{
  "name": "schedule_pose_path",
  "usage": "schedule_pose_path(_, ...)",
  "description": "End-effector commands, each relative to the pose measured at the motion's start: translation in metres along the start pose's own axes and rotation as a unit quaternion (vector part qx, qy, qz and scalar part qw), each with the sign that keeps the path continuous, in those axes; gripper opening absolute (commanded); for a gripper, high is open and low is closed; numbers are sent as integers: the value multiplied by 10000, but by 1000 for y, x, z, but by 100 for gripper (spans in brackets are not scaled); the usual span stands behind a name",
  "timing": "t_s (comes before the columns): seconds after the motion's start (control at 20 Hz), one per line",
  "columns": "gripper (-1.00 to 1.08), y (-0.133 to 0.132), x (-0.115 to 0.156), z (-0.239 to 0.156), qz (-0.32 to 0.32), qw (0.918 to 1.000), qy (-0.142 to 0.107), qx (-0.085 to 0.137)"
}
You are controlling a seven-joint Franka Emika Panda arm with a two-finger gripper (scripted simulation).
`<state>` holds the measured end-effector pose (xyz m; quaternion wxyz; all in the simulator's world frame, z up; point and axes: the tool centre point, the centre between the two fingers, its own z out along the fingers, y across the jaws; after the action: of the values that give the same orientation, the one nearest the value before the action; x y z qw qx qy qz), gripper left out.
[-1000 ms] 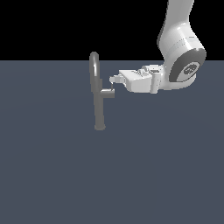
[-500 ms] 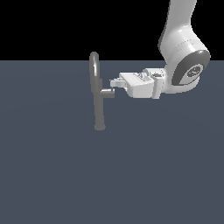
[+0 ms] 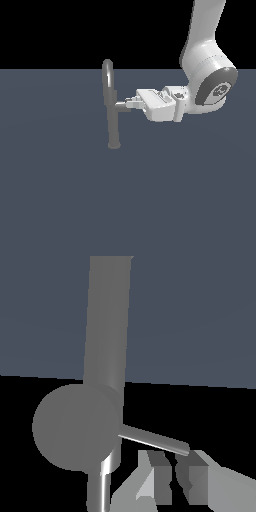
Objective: Turn on the faucet by rotating a designated handle.
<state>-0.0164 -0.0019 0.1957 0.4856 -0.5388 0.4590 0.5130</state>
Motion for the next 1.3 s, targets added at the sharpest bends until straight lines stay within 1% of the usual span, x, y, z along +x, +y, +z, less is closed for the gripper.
schedule_pose_path(0.0, -100, 0, 0, 0, -2, 10000, -2, -1)
schedule_pose_path(0.45, -100, 4, 56, 0, 262, 9996, -8, 36)
schedule_pose_path(0.5, -100, 4, 56, 0, 262, 9996, -8, 36)
schedule_pose_path(0.55, -100, -7, 18, -1, -42, 10000, -33, -34)
schedule_pose_path(1.15, -100, -17, 75, 0, 264, 9996, -10, 34)
schedule_pose_path(1.2, -100, -17, 75, 0, 264, 9996, -10, 34)
schedule_pose_path(1.25, -100, -11, 29, -6, 18, 9998, -168, -141)
